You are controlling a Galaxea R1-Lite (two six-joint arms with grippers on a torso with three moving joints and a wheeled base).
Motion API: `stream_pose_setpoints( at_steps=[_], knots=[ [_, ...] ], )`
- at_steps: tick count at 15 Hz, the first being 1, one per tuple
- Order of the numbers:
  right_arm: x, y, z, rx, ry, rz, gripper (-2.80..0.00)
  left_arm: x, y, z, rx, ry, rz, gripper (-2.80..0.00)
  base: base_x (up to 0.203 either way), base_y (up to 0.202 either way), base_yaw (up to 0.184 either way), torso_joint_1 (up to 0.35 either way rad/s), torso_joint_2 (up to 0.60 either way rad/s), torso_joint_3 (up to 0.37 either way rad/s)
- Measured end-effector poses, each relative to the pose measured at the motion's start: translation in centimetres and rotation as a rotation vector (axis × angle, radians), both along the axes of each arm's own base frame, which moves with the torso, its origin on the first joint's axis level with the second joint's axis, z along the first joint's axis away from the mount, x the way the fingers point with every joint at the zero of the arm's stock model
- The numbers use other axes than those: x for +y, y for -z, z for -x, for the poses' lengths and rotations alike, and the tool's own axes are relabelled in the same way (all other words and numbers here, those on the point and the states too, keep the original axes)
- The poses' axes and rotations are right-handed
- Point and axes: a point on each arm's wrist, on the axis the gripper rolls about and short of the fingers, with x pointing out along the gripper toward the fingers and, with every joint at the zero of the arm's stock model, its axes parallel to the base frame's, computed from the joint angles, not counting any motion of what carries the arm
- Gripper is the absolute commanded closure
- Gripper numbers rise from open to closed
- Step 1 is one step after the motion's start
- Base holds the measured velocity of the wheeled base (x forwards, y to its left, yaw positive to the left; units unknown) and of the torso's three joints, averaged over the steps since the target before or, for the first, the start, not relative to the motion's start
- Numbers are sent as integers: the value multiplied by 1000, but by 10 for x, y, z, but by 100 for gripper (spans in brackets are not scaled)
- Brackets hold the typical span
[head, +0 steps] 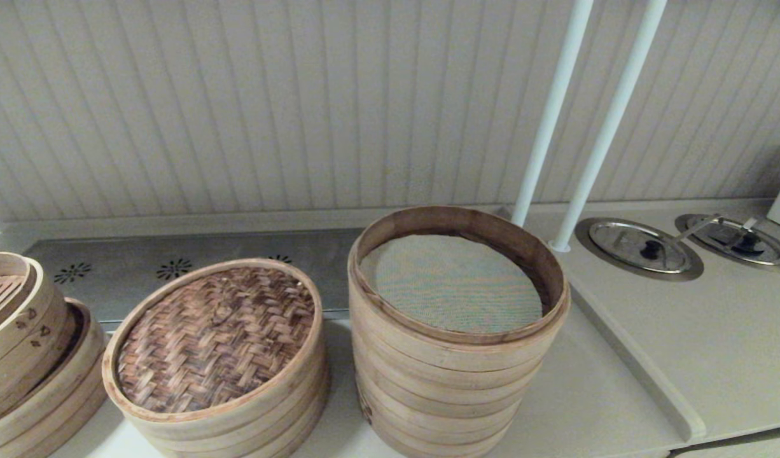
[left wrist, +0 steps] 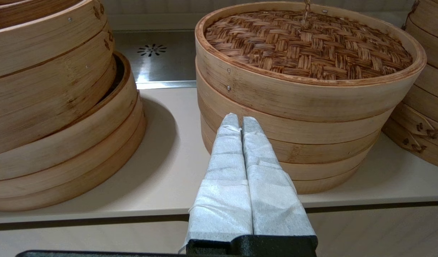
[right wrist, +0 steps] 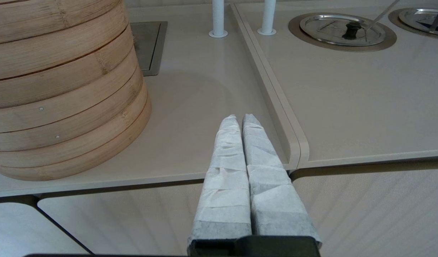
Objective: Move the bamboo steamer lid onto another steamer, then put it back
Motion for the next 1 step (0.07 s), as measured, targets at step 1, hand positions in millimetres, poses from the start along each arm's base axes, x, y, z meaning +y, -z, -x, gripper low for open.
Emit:
stream_pose_setpoints(
  at_steps=[1],
  knots=[
    [0,0,0,0,0,0,0,0,0,0,0,0,0,0,0,0,0,0,0,0]
  ],
)
